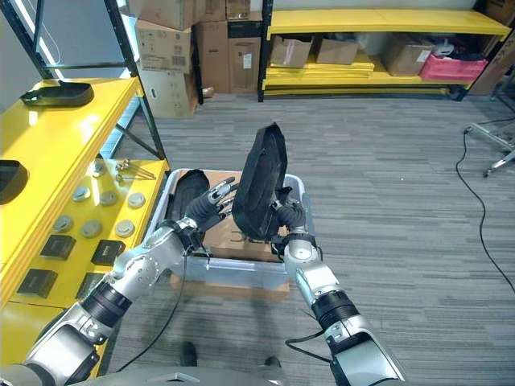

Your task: Move parts from the plastic box to the shelf.

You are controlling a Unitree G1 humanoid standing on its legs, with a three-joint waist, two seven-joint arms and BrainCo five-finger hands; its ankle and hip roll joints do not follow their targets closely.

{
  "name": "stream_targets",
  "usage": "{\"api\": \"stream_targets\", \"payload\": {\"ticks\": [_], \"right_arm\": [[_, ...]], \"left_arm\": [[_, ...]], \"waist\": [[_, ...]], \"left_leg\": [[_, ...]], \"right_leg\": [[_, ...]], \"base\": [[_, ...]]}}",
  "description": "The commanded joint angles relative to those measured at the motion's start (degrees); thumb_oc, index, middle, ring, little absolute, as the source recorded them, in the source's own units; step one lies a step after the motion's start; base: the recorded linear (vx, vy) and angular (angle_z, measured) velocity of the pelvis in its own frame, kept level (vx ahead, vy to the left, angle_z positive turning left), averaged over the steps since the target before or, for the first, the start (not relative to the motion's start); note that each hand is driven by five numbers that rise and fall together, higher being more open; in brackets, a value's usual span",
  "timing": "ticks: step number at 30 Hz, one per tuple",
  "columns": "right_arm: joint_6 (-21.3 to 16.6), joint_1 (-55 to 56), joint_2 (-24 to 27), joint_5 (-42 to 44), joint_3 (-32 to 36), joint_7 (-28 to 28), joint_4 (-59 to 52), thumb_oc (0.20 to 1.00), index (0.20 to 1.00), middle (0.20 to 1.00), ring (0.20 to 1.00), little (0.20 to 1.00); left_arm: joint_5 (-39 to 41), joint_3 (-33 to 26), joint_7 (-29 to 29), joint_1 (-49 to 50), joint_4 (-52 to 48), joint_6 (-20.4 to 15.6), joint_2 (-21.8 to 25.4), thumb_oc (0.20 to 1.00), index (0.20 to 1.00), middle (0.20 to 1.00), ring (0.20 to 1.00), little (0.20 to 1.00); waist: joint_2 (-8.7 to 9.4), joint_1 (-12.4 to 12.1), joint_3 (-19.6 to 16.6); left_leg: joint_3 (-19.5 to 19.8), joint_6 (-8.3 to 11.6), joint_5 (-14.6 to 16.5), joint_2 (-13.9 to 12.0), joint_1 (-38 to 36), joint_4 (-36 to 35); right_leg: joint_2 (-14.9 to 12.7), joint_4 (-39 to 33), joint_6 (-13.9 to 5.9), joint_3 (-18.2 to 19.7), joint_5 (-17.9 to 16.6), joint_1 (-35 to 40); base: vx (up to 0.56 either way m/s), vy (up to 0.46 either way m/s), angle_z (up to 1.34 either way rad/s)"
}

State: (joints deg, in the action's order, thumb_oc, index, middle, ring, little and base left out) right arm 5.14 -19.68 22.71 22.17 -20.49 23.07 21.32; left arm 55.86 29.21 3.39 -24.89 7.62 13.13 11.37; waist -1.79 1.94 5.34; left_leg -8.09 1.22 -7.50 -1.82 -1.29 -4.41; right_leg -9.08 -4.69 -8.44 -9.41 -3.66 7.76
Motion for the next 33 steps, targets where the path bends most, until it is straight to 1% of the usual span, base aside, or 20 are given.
{"api": "stream_targets", "payload": {"ticks": [1, 2, 6, 7, 8, 10, 11, 13, 14, 15, 18, 21, 22, 23, 28, 31, 33], "right_arm": [[-2.7, -8.1, -1.1, -2.3, -2.5, -3.3, 0.9, 0.2, 0.2, 0.2, 0.2, 0.2], [-2.7, -8.1, -1.1, -2.3, -2.5, -3.3, 0.9, 0.2, 0.2, 0.2, 0.2, 0.2], [-2.3, -8.4, -2.0, -2.9, -3.9, -4.3, 1.3, 0.2, 0.2, 0.2, 0.2, 0.2], [-2.2, -8.4, -2.3, -3.3, -4.2, -4.6, 1.5, 0.2, 0.2, 0.2, 0.2, 0.2], [-2.2, -8.7, -2.3, -3.9, -4.7, -4.8, 1.8, 0.2, 0.2, 0.2, 0.2, 0.2], [-1.9, -8.8, -2.3, -4.1, -5.0, -4.8, 1.6, 0.2, 0.2, 0.2, 0.2, 0.2], [-1.5, -9.1, -2.2, -3.9, -5.1, -4.6, 1.6, 0.2, 0.2, 0.2, 0.2, 0.2], [-1.1, -9.3, -1.9, -3.2, -4.9, -4.0, 1.9, 0.2, 0.2, 0.2, 0.2, 0.2], [-1.1, -9.5, -1.7, -2.8, -4.7, -3.3, 2.2, 0.2, 0.2, 0.2, 0.2, 0.2], [-1.2, -9.5, -1.4, -2.7, -4.4, -2.8, 2.2, 0.2, 0.2, 0.2, 0.2, 0.2], [-0.8, -9.4, -0.3, -2.0, -2.9, -2.1, 1.4, 0.2, 0.2, 0.2, 0.2, 0.2], [-0.9, -8.7, 1.2, -1.6, -1.0, -2.0, 0.8, 0.2, 0.2, 0.2, 0.2, 0.2], [-1.4, -8.2, 1.9, -1.7, 0.0, -1.9, 0.9, 0.2, 0.2, 0.2, 0.2, 0.2], [-1.4, -8.1, 2.0, -1.7, 0.1, -2.0, 0.8, 0.2, 0.2, 0.2, 0.2, 0.2], [-2.7, -6.3, 3.9, -1.0, 3.5, -1.6, 1.0, 0.2, 0.2, 0.2, 0.2, 0.2], [-3.6, -5.6, 4.5, -0.6, 4.6, -1.6, 1.5, 0.2, 0.2, 0.2, 0.2, 0.2], [-4.3, -5.1, 5.2, -1.3, 5.7, -2.1, 1.6, 0.2, 0.2, 0.2, 0.2, 0.2]], "left_arm": [[-2.5, 1.9, -0.8, -6.4, 5.1, -3.6, -2.4, 1.0, 1.0, 1.0, 1.0, 1.0], [-2.5, 1.9, -0.8, -6.4, 5.1, -3.6, -2.4, 1.0, 1.0, 1.0, 1.0, 1.0], [-4.0, 2.9, 0.0, -7.6, 4.4, -1.4, -2.6, 1.0, 1.0, 1.0, 1.0, 1.0], [-5.9, 3.2, 0.3, -7.8, 4.4, -0.1, -2.7, 1.0, 1.0, 1.0, 1.0, 1.0], [-9.4, 3.9, 0.2, -8.3, 5.4, 1.1, -2.5, 1.0, 1.0, 1.0, 1.0, 1.0], [-11.7, 4.5, 0.9, -8.6, 6.0, 1.4, -2.3, 1.0, 1.0, 1.0, 1.0, 1.0], [-13.1, 4.9, 2.2, -9.1, 6.4, 0.9, -2.1, 1.0, 1.0, 1.0, 1.0, 1.0], [-13.0, 4.6, 4.3, -9.7, 6.7, 0.6, -1.5, 1.0, 1.0, 1.0, 1.0, 1.0], [-12.6, 3.7, 6.5, -9.9, 6.7, 0.6, -0.9, 1.0, 1.0, 1.0, 1.0, 1.0], [-12.3, 2.9, 7.4, -9.9, 6.9, 0.8, -0.4, 1.0, 1.0, 1.0, 1.0, 1.0], [-13.5, -0.1, 7.8, -9.5, 8.2, 0.3, 1.5, 1.0, 1.0, 1.0, 1.0, 1.0], [-14.9, -2.9, 6.8, -9.0, 9.6, -0.5, 3.8, 1.0, 1.0, 1.0, 1.0, 1.0], [-15.7, -4.5, 6.4, -8.7, 9.9, -0.5, 4.9, 1.0, 1.0, 1.0, 1.0, 1.0], [-15.7, -4.6, 6.3, -8.7, 9.9, -0.4, 5.0, 1.0, 1.0, 1.0, 1.0, 1.0], [-15.9, -9.2, 5.7, -8.0, 11.0, 0.2, 8.4, 1.0, 1.0, 1.0, 1.0, 1.0], [-15.2, -10.2, 4.4, -7.6, 11.8, -0.1, 9.4, 1.0, 1.0, 1.0, 1.0, 1.0], [-15.0, -10.7, 3.6, -7.1, 11.9, 0.5, 9.6, 1.0, 1.0, 1.0, 1.0, 1.0]], "waist": [[0.85, -2.5, -3.5], [0.85, -2.5, -3.5], [0.75, -2.3, -3.9], [0.73, -2.2, -4.1], [0.74, -2.2, -4.3], [0.71, -2.1, -4.5], [0.68, -2.1, -4.5], [0.62, -2.1, -4.6], [0.54, -2.2, -4.7], [0.49, -2.3, -4.7], [0.44, -2.5, -4.7], [0.41, -2.8, -4.6], [0.36, -2.9, -4.5], [0.36, -3.0, -4.5], [0.17, -3.3, -4.3], [0.12, -3.4, -4.3], [0.1, -3.4, -4.2]], "left_leg": [[0.3, 0.41, 7.2, -1.9, -2.5, 4.6], [0.3, 0.41, 7.2, -1.9, -2.5, 4.6], [0.3, 0.38, 7.2, -1.8, -2.8, 4.0], [0.3, 0.36, 7.2, -1.8, -3.0, 3.9], [0.3, 0.34, 7.3, -1.6, -3.0, 3.8], [0.3, 0.3, 7.3, -1.6, -3.2, 3.7], [0.3, 0.28, 7.3, -1.5, -3.3, 3.5], [0.3, 0.28, 7.3, -1.5, -3.5, 3.3], [0.4, 0.32, 7.3, -1.5, -3.7, 3.0], [0.3, 0.35, 7.2, -1.6, -3.8, 3.0], [0.5, 0.43, 7.2, -1.6, -3.9, 3.0], [0.7, 0.47, 7.2, -1.6, -4.0, 3.0], [0.9, 0.48, 7.1, -1.6, -4.0, 2.9], [1.0, 0.48, 7.1, -1.6, -4.1, 2.9], [1.2, 0.53, 7.1, -1.6, -4.1, 2.8], [1.2, 0.55, 7.0, -1.6, -4.2, 2.7], [1.4, 0.58, 7.0, -1.5, -4.3, 2.5]], "right_leg": [[0.0, -0.3, -0.3, -1.5, -1.9, -4.5], [0.0, -0.3, -0.3, -1.5, -1.9, -4.5], [0.2, -0.3, -0.32, -1.5, -1.8, -4.5], [0.3, -0.3, -0.33, -1.4, -1.7, -4.5], [0.4, -0.3, -0.33, -1.2, -1.7, -4.6], [0.4, -0.3, -0.41, -1.1, -1.6, -4.5], [0.5, -0.3, -0.48, -1.1, -1.6, -4.5], [0.5, -0.3, -0.56, -1.0, -1.5, -4.5], [0.6, -0.3, -0.59, -1.0, -1.5, -4.4], [0.6, -0.3, -0.61, -1.1, -1.5, -4.4], [0.7, -0.3, -0.55, -1.3, -1.4, -4.3], [0.7, -0.3, -0.52, -1.5, -1.4, -4.2], [0.7, -0.3, -0.51, -1.7, -1.4, -4.1], [0.7, -0.3, -0.51, -1.8, -1.4, -4.1], [0.7, -0.3, -0.54, -2.3, -1.3, -3.9], [0.7, -0.3, -0.58, -2.5, -1.3, -3.8], [0.7, -0.3, -0.67, -2.7, -1.3, -3.7]], "base": [[0.03, -0.012, -0.03], [0.0, 0.0, 0.0], [0.02, -0.006, -0.03], [0.05, -0.011, -0.03], [0.05, -0.009, -0.03], [0.02, -0.003, -0.01], [0.0, 0.0, 0.0], [0.0, 0.0, 0.0], [0.0, 0.0, 0.0], [0.0, 0.0, 0.0], [0.01, 0.003, -0.02], [0.0, 0.0, 0.0], [0.0, 0.0, 0.0], [0.0, 0.0, 0.0], [0.0, 0.0, 0.0], [0.0, 0.0, 0.0], [0.0, 0.0, 0.0]]}}
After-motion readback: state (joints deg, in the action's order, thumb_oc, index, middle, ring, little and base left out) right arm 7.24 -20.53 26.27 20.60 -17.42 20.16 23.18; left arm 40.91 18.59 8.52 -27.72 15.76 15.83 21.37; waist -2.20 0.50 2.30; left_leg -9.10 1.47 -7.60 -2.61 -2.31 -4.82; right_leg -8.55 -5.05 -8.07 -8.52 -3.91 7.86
